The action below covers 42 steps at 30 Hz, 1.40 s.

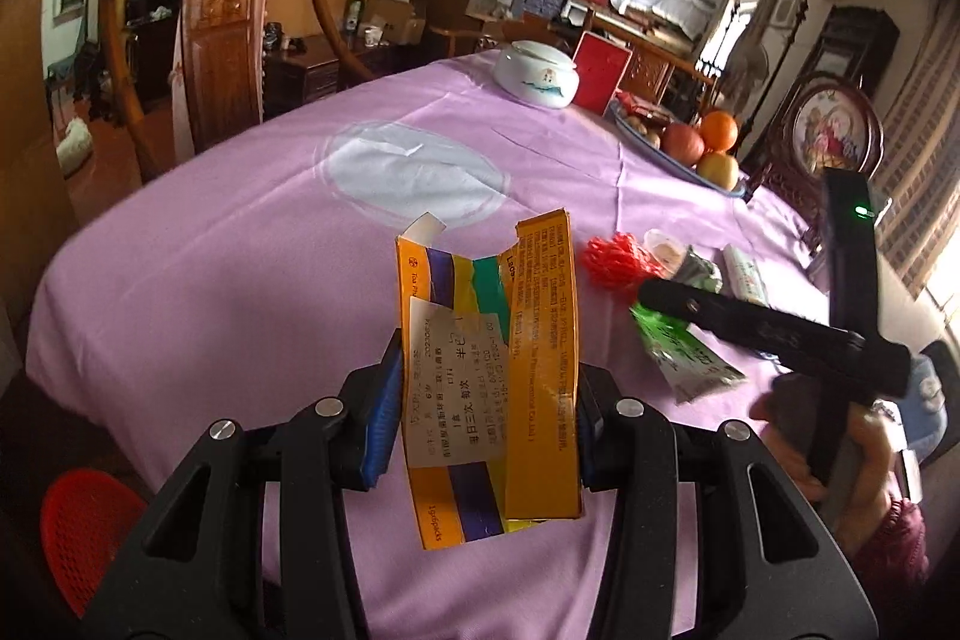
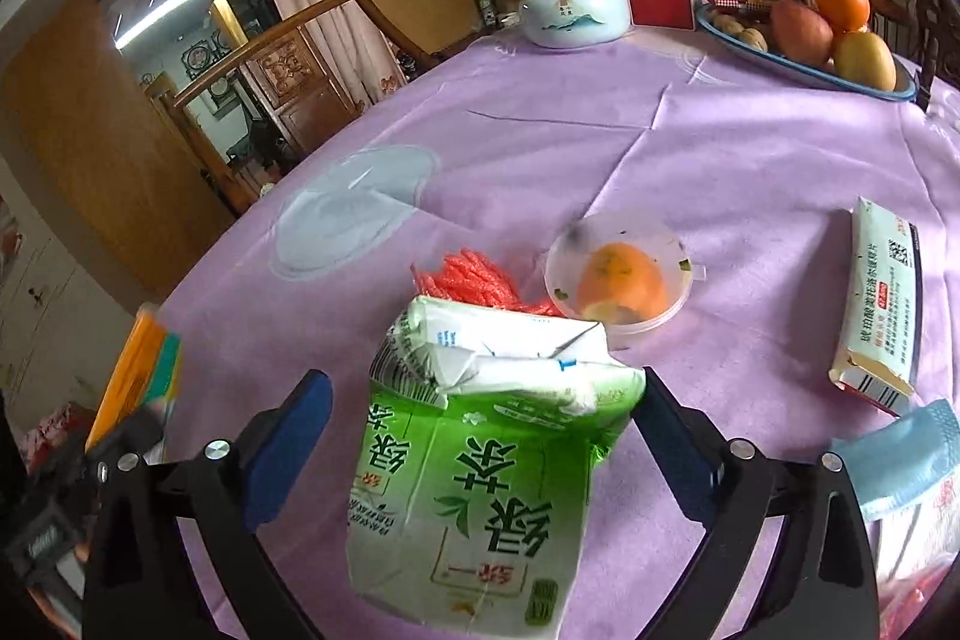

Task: Collect trash
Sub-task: 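Carry the box and pouch to the red wastebasket and open both grippers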

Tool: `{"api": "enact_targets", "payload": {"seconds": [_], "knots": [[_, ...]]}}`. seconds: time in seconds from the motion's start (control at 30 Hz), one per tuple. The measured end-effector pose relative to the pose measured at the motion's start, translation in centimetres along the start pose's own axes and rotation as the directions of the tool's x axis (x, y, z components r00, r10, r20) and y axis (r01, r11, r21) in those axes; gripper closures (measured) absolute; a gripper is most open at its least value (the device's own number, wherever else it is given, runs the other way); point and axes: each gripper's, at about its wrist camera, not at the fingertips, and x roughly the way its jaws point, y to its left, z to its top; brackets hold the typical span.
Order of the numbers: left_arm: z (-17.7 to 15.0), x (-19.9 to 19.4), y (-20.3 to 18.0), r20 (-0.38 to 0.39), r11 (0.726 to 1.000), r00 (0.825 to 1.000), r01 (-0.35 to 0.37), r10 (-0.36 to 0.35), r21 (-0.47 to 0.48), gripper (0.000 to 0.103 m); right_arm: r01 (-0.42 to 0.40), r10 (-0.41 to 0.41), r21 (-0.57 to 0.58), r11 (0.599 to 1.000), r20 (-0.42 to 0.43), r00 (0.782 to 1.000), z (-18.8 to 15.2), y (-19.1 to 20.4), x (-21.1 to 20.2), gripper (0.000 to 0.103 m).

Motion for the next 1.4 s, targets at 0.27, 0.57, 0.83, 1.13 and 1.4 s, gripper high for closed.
{"api": "enact_targets", "payload": {"seconds": [0.27, 0.57, 0.83, 1.13, 1.4], "knots": [[-2.7, -2.6, 0.9, 0.024, 0.998, 0.998, -0.048, 0.049, -0.044, 0.057, -0.050, 0.048, 0.018, 0.999, 0.123, 0.991, 0.1, 0.1, -3.3, 0.019], [-4.4, -7.5, 5.6, 0.063, 0.985, 0.988, -0.138, 0.144, -0.100, 0.057, -0.124, 0.113, 0.042, 0.991, 0.193, 0.975, -0.5, -0.6, -5.9, 0.019], [-7.9, -12.1, 13.9, 0.051, 0.940, 0.959, -0.260, 0.277, -0.220, 0.057, -0.119, 0.123, -0.030, 0.992, 0.207, 0.971, -2.0, 1.8, -6.5, 0.019], [-12.8, -13.3, 22.1, -0.044, 0.858, 0.922, -0.374, 0.384, -0.352, 0.026, 0.016, 0.017, -0.151, 0.988, 0.216, 0.976, -3.1, 4.4, -5.7, 0.019], [-14.0, -15.2, 25.7, -0.034, 0.821, 0.922, -0.359, 0.385, -0.444, 0.014, 0.055, -0.001, -0.198, 0.979, 0.263, 0.965, -3.7, 5.8, -6.3, 0.019]]}}
